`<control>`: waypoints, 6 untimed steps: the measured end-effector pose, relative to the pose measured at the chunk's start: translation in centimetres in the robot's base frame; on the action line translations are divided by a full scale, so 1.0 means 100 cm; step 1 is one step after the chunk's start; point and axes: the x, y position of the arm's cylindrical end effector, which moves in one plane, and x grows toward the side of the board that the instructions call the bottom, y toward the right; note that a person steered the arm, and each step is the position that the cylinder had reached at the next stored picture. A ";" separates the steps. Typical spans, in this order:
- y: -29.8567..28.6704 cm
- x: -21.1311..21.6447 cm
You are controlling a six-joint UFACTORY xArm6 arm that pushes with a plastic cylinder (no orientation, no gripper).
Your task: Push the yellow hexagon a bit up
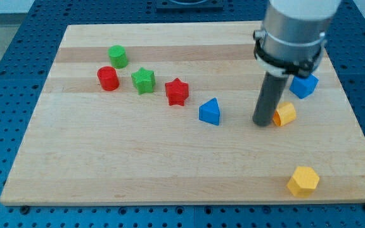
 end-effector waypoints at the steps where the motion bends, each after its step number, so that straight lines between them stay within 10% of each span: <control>1: 0.019 -0.002; 4: 0.075 0.037; 6: 0.099 0.146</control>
